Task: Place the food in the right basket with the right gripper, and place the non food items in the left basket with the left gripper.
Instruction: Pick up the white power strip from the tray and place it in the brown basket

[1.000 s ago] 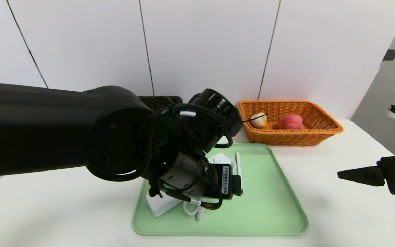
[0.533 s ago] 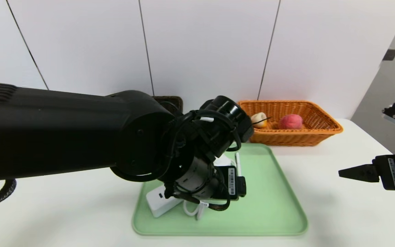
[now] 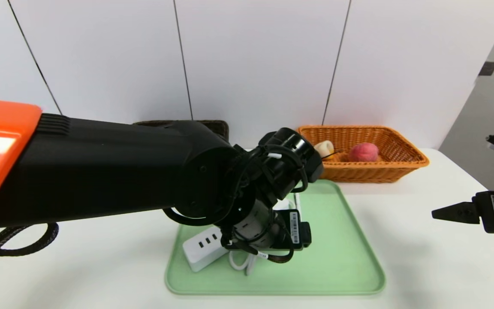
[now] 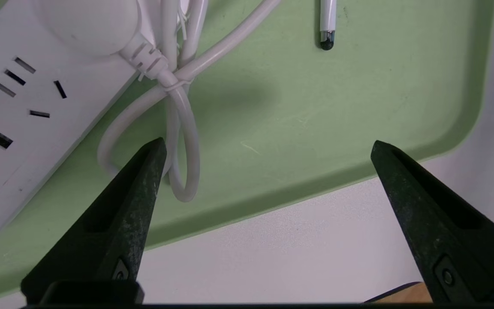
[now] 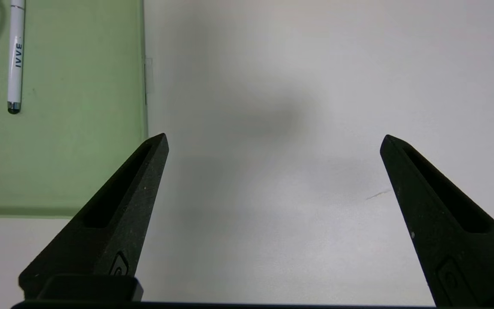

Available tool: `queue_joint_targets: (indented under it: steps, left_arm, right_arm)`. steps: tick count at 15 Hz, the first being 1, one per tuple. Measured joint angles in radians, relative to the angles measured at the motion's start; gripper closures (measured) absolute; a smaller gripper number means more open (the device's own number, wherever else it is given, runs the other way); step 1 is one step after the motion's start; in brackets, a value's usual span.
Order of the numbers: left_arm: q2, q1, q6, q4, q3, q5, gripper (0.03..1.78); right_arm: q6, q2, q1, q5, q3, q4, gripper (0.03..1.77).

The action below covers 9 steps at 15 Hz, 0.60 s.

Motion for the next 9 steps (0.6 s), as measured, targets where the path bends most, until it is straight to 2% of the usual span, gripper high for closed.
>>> queue_joint_targets:
  steps: [9]
  left_arm:
    - [0.043, 0.022, -0.008, -0.005, -0.005, -0.003, 0.12]
  right_arm:
    - [-0.003, 0.013, -0.036, 0.001, -0.004, -0.003, 0.09]
